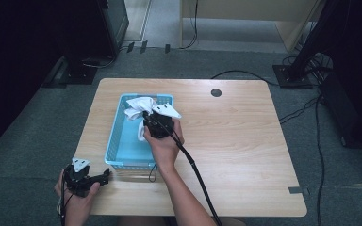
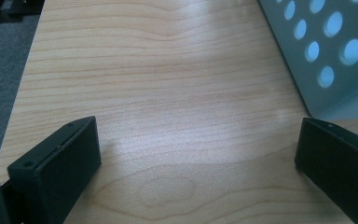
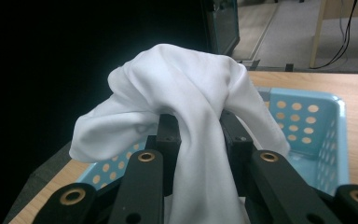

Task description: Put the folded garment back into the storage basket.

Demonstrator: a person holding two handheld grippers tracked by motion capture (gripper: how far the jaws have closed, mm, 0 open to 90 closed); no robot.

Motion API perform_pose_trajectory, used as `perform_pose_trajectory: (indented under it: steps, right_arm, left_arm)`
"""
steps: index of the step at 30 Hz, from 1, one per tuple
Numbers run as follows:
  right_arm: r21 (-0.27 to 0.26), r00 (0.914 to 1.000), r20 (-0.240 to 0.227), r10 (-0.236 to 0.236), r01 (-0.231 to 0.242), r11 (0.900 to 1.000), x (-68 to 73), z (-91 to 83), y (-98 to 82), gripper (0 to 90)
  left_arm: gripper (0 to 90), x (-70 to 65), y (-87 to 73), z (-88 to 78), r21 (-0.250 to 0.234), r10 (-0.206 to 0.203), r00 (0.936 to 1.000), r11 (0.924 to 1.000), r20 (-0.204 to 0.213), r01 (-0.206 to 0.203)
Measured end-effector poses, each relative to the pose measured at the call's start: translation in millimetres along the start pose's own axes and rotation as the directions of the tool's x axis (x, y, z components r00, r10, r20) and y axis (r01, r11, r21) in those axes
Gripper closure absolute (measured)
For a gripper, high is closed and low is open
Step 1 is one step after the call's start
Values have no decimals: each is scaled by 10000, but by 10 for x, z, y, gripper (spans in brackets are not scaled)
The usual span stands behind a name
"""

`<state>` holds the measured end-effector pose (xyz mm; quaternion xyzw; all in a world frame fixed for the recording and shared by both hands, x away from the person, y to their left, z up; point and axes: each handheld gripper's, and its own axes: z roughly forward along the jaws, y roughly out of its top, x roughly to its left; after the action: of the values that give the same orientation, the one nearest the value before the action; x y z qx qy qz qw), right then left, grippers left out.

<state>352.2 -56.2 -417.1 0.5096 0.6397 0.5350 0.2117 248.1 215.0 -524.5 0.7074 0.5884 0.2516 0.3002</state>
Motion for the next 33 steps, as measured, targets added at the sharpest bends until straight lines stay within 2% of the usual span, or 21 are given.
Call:
perform_pose_trajectory:
  steps: [9, 18, 29, 33]
  right_arm:
    - [163, 9999, 39, -120, 119, 9998, 8, 161, -102, 743]
    - [381, 9985, -170, -524, 530, 9979, -20, 308, -226, 731]
    - [695, 9958, -338, -855, 876, 9937, 15, 410, -325, 730]
    - [825, 9954, -212, -939, 954, 9920, 35, 424, -325, 718]
  left_arm:
    - [1, -1, 0, -2, 26, -5, 10000, 10000, 5, 5]
    - [1, -1, 0, -2, 30, 1, 10000, 10000, 4, -1]
    - [0, -1, 0, -2, 28, 4, 10000, 10000, 10, -4]
    - [1, -1, 0, -2, 27, 8, 10000, 10000, 12, -8]
